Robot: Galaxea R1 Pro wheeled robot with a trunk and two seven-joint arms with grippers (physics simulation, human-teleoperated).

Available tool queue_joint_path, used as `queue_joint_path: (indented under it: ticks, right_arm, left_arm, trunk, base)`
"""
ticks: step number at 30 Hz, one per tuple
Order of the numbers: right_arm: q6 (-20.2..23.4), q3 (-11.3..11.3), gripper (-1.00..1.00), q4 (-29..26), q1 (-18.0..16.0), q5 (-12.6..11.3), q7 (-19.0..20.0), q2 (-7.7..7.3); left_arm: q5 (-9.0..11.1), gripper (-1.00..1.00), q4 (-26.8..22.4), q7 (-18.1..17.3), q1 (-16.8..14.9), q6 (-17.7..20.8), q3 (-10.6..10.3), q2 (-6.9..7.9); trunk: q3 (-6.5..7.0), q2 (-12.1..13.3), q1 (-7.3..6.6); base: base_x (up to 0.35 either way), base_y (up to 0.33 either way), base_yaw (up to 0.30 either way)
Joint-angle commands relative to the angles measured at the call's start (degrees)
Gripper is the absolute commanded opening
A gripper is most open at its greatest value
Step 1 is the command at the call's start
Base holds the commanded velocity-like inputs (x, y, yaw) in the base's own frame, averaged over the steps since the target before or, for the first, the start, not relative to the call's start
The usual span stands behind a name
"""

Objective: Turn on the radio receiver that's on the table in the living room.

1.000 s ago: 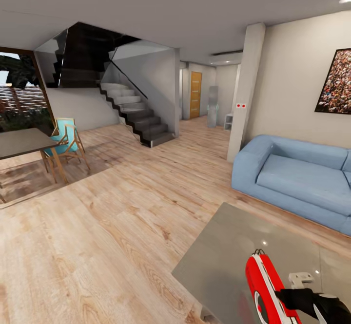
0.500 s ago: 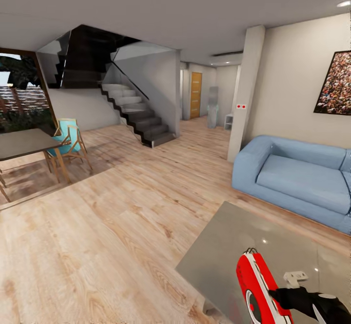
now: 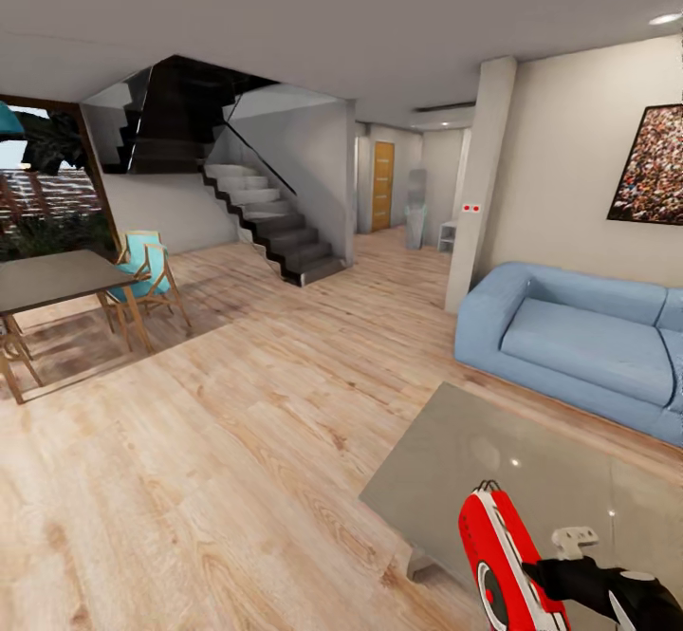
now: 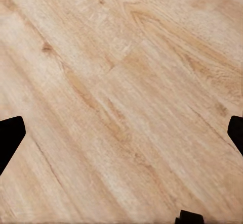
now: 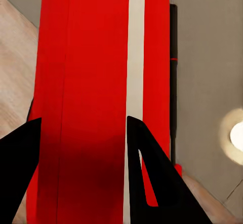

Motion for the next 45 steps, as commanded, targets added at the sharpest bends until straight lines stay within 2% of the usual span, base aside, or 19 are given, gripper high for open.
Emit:
queue_joint_path:
  ticks: [1, 4, 13, 14, 17, 22, 25, 28, 31, 45]
  right_arm:
    - [0.03, -0.03, -1.0, -0.08, -0.01, -0.21, 0.05, 0.0]
    - [0.02, -0.04, -1.0, -0.42, -0.01, -0.27, 0.05, 0.07]
    - [0.02, 0.13, -1.0, -2.59, -0.01, -0.3, 0.42, 1.14]
    - [0.02, 0.17, -1.0, -3.35, -0.01, -0.3, 1.63, 1.36]
    - [0.4, 0.16, -1.0, -7.58, -0.01, -0.3, 8.43, 1.55]
    - [0.66, 0.18, -1.0, -10.64, -0.01, -0.3, 13.13, 1.61]
    - [1.13, 0.24, -1.0, -12.42, -0.01, -0.28, 18.27, 1.59]
    - [4.44, 0.22, -1.0, -13.99, -0.01, 0.05, 27.1, 1.54]
    - [6.02, 0.22, -1.0, -14.63, -0.01, 0.25, 29.95, 1.51]
    - [6.32, 0.2, -1.0, -14.94, -0.01, 0.32, 31.41, 1.5]
  left_arm:
    - [0.0, 1.0, 0.0, 0.0, 0.0, 0.0, 0.0, 0.0]
    - [0.0, 1.0, 0.0, 0.0, 0.0, 0.0, 0.0, 0.0]
    - [0.0, 1.0, 0.0, -0.16, 0.0, -1.58, 0.0, -0.08]
    - [0.0, 1.0, 0.0, -0.17, 0.0, -1.71, 0.0, -0.09]
    - [0.0, 1.0, 0.0, -0.17, 0.0, -1.82, 0.0, -0.09]
    - [0.0, 1.0, 0.0, -0.18, 0.0, -1.84, 0.0, -0.09]
    - [0.0, 1.0, 0.0, -0.18, 0.0, -1.85, 0.0, -0.09]
    - [0.0, 1.0, 0.0, -0.18, 0.0, -1.85, 0.0, -0.09]
    - [0.0, 1.0, 0.0, -0.18, 0.0, -1.85, 0.0, -0.09]
    - [0.05, 1.0, 0.0, -0.28, 0.0, -1.88, 0.0, -0.09]
  trunk:
    - [0.19, 0.41, -0.23]
    - [0.73, 1.62, -0.89]
    - [0.73, 1.62, -0.89]
    - [0.73, 1.62, -0.89]
    - [0.73, 1.62, -0.89]
    - [0.73, 1.62, -0.89]
    - [0.73, 1.62, -0.89]
    - [0.73, 1.62, -0.89]
    - [0.73, 1.62, -0.89]
    - [0.73, 1.62, -0.89]
  base:
    - [-0.257, 0.18, 0.0]
    - [-0.194, 0.139, 0.0]
    - [-0.025, 0.018, 0.0]
    - [-0.001, 0.001, 0.0]
    - [0.0, 0.0, 0.0]
    - [0.0, 0.0, 0.0]
    - [0.0, 0.0, 0.0]
    - [0.0, 0.0, 0.0]
    - [0.0, 0.0, 0.0]
    - [0.0, 0.0, 0.0]
